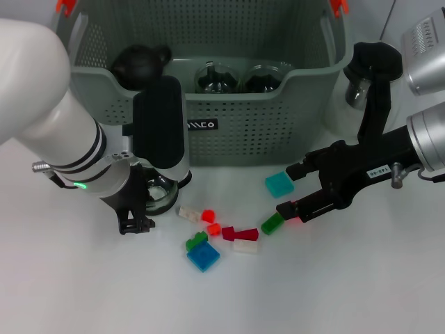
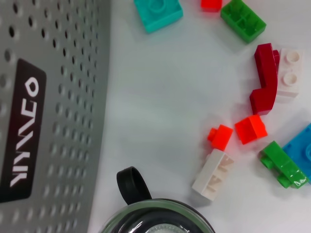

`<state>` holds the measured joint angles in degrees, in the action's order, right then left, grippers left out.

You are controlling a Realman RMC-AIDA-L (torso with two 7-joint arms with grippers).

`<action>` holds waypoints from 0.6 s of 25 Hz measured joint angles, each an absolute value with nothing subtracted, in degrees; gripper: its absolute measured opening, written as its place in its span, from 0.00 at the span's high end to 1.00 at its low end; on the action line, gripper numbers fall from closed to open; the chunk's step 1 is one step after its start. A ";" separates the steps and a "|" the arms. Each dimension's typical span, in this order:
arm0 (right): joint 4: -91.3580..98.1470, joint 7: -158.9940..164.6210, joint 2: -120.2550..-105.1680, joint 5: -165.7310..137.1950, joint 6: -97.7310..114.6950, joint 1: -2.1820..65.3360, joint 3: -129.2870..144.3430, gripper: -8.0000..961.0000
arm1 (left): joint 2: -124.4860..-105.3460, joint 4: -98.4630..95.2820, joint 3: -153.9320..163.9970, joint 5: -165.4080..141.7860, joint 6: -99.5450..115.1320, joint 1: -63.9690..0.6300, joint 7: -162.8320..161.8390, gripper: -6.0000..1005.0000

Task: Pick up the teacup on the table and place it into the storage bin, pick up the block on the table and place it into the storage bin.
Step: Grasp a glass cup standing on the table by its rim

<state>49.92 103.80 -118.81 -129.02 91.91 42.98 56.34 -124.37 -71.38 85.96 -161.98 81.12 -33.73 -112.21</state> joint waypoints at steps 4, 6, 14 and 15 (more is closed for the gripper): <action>49.92 103.80 -118.82 -129.02 91.92 42.97 56.34 0.07 | -124.36 -71.53 86.01 -161.99 81.13 -33.75 -112.21 0.66; 49.92 103.79 -118.77 -129.02 91.92 42.93 56.32 0.07 | -124.37 -71.68 86.05 -161.99 81.13 -33.75 -112.23 0.67; 49.92 103.71 -118.69 -129.02 91.86 42.89 56.19 0.07 | -124.46 -71.83 85.97 -161.98 81.13 -33.96 -112.29 0.76; 49.92 103.71 -118.67 -129.02 91.84 42.89 56.17 0.07 | -124.45 -71.87 85.95 -161.98 81.15 -33.98 -112.33 0.78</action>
